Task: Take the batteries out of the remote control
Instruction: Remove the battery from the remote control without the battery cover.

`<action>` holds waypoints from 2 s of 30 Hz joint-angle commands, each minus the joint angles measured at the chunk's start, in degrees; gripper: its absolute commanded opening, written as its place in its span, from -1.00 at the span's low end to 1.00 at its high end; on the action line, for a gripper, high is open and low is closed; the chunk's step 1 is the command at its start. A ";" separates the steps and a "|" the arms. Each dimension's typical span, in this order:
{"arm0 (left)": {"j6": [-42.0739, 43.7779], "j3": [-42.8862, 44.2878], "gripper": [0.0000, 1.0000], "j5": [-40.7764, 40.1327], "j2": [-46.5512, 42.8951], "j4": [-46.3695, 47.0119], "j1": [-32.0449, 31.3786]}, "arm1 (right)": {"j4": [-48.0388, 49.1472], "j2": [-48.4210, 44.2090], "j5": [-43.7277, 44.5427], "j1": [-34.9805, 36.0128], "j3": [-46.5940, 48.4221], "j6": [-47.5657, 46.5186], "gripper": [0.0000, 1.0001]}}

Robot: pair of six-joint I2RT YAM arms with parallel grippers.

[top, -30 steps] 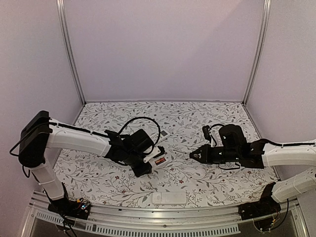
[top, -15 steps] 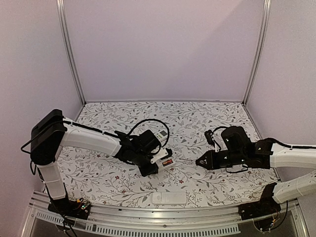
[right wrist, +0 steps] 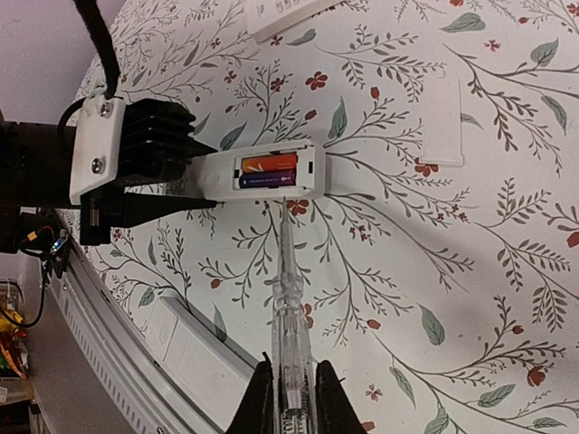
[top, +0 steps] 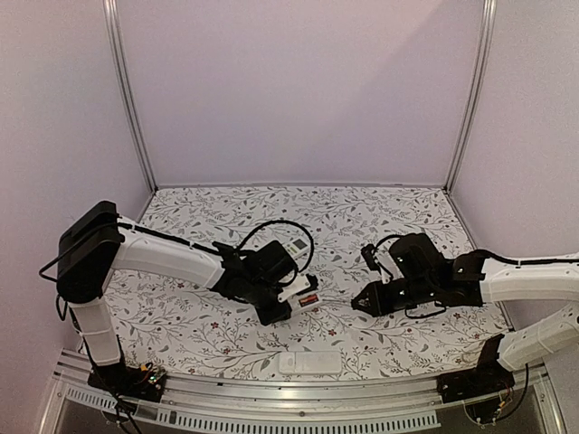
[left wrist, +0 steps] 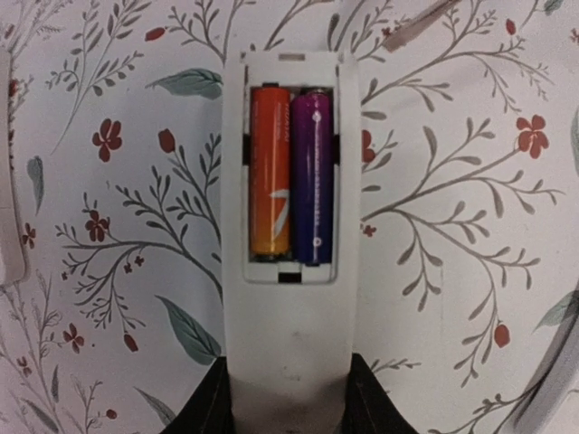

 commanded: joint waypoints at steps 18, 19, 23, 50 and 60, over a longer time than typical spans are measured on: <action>0.68 0.59 -0.54 -0.25 2.99 -0.98 -2.21 | 2.38 5.97 1.34 0.56 2.75 0.18 -1.00; 0.74 0.59 -0.54 -0.26 2.92 -0.94 -2.22 | 2.32 6.12 1.34 0.56 2.84 0.19 -1.00; 0.78 0.59 -0.55 -0.27 2.98 -0.95 -2.18 | 1.76 6.42 1.57 0.56 2.85 0.36 -1.00; 1.21 0.50 -0.61 0.00 3.59 -1.04 -2.26 | 13.21 6.15 -11.57 0.56 -0.79 3.23 -1.00; 1.36 0.67 -0.62 0.09 4.12 -1.26 -2.21 | 13.21 3.18 -10.62 0.58 -0.49 3.30 -1.00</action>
